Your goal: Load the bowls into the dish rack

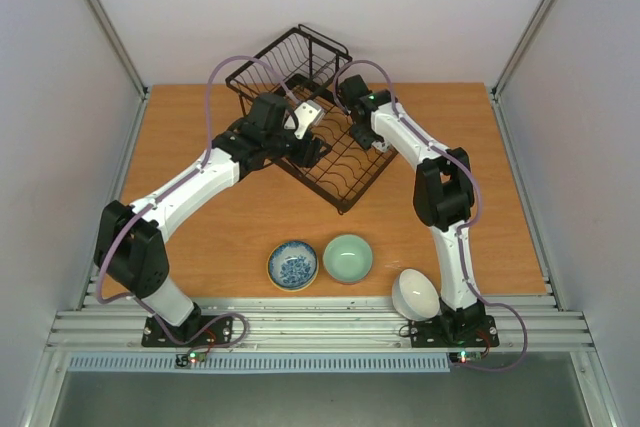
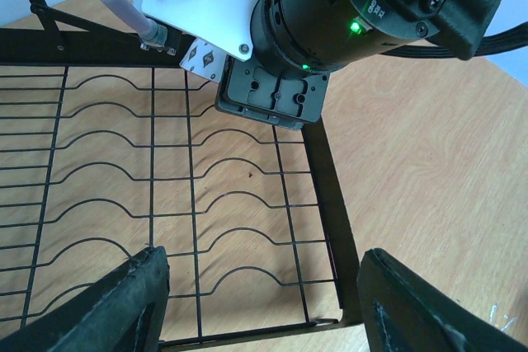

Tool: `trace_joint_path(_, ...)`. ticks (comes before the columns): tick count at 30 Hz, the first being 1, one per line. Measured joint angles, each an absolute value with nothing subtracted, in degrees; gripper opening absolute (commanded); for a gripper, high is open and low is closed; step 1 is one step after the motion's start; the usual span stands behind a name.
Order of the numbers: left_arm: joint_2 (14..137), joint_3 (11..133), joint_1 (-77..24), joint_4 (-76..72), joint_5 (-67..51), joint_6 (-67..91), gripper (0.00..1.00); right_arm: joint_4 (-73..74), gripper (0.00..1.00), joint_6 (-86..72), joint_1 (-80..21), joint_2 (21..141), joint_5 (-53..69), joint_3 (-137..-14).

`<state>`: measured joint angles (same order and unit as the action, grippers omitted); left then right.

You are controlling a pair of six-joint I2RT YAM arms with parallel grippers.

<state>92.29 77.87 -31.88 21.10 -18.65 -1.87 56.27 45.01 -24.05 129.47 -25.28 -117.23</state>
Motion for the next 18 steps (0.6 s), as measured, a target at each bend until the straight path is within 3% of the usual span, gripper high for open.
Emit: trace_joint_path(18, 92.5, 77.9, -31.6, 20.6, -19.1, -1.5, 0.64, 53.1, 0.01, 43.2, -24.2, 125.9, -26.0, -112.1)
